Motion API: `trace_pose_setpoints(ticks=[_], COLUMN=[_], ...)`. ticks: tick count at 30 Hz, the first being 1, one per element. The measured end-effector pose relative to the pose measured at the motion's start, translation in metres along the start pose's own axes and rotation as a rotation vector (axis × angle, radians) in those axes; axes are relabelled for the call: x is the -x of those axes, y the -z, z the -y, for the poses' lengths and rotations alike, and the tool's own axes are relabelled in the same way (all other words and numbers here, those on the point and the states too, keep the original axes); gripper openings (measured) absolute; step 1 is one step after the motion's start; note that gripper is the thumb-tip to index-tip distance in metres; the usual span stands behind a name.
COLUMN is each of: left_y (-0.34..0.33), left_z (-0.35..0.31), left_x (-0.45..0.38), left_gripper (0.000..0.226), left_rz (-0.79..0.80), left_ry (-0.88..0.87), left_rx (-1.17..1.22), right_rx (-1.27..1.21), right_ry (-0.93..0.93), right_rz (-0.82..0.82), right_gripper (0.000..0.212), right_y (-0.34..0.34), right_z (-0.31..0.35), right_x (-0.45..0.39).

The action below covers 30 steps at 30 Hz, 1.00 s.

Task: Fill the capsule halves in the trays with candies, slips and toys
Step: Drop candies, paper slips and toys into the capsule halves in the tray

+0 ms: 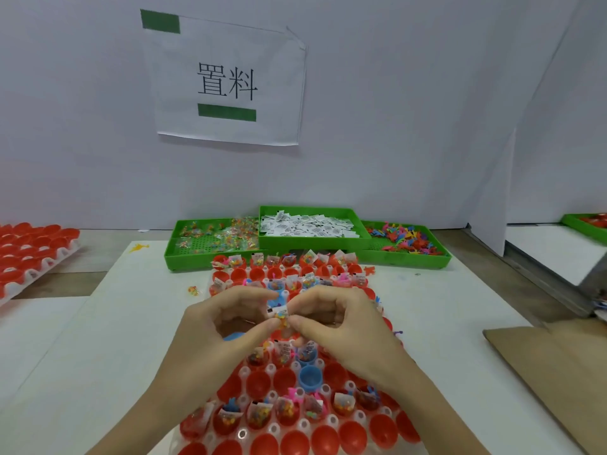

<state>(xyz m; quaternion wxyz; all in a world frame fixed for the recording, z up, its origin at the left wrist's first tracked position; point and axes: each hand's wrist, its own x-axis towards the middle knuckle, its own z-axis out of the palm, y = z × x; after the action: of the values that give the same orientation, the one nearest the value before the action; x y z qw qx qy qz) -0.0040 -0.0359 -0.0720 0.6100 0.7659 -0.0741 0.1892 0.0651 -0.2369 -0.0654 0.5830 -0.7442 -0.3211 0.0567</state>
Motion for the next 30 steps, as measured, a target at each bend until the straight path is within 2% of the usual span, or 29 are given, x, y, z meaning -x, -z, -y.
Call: trace_pose_setpoints(ticks=[3, 13, 19, 23, 26, 30], left_y=[0.002, 0.011, 0.016, 0.019, 0.02, 0.021], left_z=[-0.003, -0.011, -0.007, -0.002, 0.0, -0.002], left_x=[-0.001, -0.004, -0.008, -0.01, -0.011, -0.011], left_gripper=[0.016, 0.019, 0.021, 0.023, 0.024, 0.022], left_rz=[0.004, -0.014, -0.016, -0.022, -0.042, -0.034], left_ry=[-0.014, -0.033, -0.034, -0.022, -0.019, -0.04], left_rx=[-0.034, -0.031, -0.059, -0.075, -0.08, -0.067], right_rx=[-0.014, 0.104, 0.525, 0.904, 1.113, 1.229], right_ry=[0.012, -0.066, -0.261, -0.421, -0.572, -0.695], right_rz=[-0.018, -0.376, -0.536, -0.485, -0.317, -0.166], right_gripper=[0.016, 0.018, 0.022, 0.031, 0.039, 0.036], right_y=[0.003, 0.071, 0.14, 0.184, 0.197, 0.21], right_z=[-0.001, -0.01, -0.045, -0.064, -0.071, -0.077], right_x=[-0.002, -0.017, -0.069, -0.089, -0.091, -0.099])
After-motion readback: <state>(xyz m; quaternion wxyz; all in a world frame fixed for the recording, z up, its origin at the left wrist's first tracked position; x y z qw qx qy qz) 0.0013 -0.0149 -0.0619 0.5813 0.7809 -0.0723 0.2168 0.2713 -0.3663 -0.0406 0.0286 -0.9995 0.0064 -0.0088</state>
